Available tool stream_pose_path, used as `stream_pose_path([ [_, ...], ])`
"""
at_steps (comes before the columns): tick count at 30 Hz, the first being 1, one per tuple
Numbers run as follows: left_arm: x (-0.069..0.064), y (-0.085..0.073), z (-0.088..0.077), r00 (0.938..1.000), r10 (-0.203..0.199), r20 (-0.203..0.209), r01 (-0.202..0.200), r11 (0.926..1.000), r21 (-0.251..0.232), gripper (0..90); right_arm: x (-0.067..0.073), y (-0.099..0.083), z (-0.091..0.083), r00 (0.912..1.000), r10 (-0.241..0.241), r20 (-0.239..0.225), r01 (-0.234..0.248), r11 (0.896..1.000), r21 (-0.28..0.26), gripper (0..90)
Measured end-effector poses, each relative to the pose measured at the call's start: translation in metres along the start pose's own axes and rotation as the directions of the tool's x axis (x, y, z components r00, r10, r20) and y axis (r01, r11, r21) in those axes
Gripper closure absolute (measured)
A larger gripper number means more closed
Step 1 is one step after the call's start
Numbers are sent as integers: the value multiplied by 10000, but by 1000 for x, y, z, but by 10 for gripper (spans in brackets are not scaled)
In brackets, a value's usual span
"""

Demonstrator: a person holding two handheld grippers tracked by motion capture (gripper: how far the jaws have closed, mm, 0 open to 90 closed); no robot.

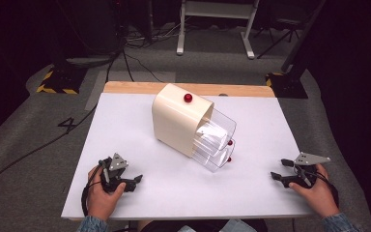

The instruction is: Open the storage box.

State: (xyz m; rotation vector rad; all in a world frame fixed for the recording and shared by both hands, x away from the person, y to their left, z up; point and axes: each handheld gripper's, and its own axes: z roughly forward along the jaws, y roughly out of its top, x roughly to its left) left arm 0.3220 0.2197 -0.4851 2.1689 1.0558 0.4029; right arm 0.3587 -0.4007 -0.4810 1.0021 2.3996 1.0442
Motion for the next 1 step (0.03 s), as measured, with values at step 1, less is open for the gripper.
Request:
stream_pose_path([
  [1,0,0,0,10000,14,-4,-14,10000,-4,170,0,0,0,10000,18,-2,-18,10000,-6,236],
])
